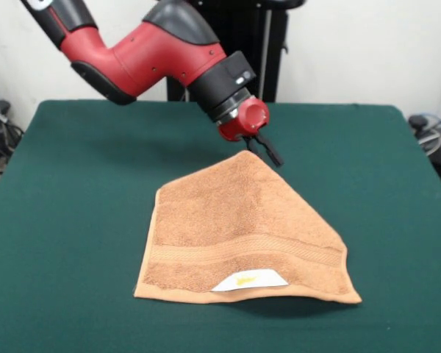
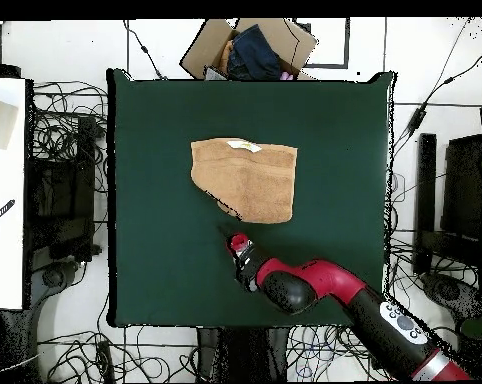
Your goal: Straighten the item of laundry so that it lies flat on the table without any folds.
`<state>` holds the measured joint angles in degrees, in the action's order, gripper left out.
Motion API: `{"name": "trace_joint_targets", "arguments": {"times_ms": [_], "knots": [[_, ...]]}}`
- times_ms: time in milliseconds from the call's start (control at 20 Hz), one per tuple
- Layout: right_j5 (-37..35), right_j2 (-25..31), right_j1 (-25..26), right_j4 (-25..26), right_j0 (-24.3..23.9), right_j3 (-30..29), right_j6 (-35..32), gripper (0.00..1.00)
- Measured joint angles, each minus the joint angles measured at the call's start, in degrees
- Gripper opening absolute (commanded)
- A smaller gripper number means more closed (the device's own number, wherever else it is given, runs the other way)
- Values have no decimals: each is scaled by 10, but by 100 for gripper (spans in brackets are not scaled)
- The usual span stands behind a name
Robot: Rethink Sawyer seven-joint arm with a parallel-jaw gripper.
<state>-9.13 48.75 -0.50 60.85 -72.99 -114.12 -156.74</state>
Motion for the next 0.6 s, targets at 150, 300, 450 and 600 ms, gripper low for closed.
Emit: {"name": "trace_joint_targets", "arguments": {"times_ms": [150,300,450,600], "knots": [[-11,8,6,-2,-10,4,14,100],[-23,12,15,-9,-23,8,40,100],[-37,16,23,-21,-36,11,78,100],[-45,19,28,-28,-43,11,105,100]]}}
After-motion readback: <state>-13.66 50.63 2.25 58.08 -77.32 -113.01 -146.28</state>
